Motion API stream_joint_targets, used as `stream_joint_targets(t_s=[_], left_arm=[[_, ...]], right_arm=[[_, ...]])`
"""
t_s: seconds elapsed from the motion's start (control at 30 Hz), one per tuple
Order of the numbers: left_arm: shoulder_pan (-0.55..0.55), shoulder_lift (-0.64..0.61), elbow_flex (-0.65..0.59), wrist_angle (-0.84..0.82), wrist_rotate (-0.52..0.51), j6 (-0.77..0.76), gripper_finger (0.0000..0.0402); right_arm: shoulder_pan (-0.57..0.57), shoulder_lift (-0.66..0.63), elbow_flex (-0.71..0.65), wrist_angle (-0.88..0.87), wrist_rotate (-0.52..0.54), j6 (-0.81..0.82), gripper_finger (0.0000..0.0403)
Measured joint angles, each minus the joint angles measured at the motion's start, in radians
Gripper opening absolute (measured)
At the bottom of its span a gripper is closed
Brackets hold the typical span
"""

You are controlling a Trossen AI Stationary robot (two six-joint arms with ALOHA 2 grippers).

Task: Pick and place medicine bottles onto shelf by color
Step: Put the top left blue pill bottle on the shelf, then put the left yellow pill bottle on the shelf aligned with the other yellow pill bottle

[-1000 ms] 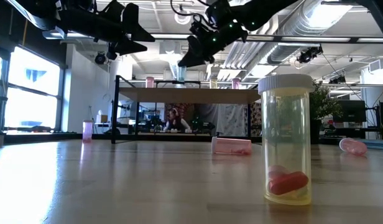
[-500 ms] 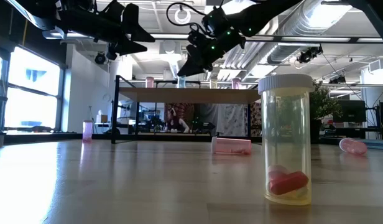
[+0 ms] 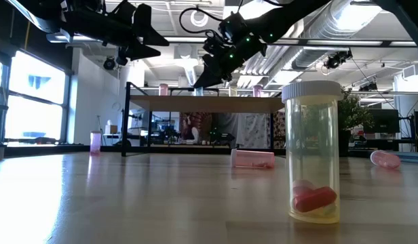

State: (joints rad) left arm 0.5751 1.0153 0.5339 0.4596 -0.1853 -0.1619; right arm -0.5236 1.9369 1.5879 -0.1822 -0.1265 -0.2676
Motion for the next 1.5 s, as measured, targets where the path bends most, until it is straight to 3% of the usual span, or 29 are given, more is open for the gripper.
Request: stream_joint_targets(t_s=[0.57,0.93,1.5], left_arm=[[0.0,0.0,0.0,0.0,-0.001,0.0,0.0243],[0.0,0.0,0.0,0.0,-0.001,0.0,0.0243],[0.0,-0.003,0.0,-0.047,0.0,0.008,0.0243]], right_arm=[[0.0,0.001,0.0,0.005,0.004,0.0,0.0115],[0.0,0.002,0.0,0.021,0.006,0.005,0.0165],[-0.013,-0.047,0.002,0.021,0.002,0.05,0.0168]])
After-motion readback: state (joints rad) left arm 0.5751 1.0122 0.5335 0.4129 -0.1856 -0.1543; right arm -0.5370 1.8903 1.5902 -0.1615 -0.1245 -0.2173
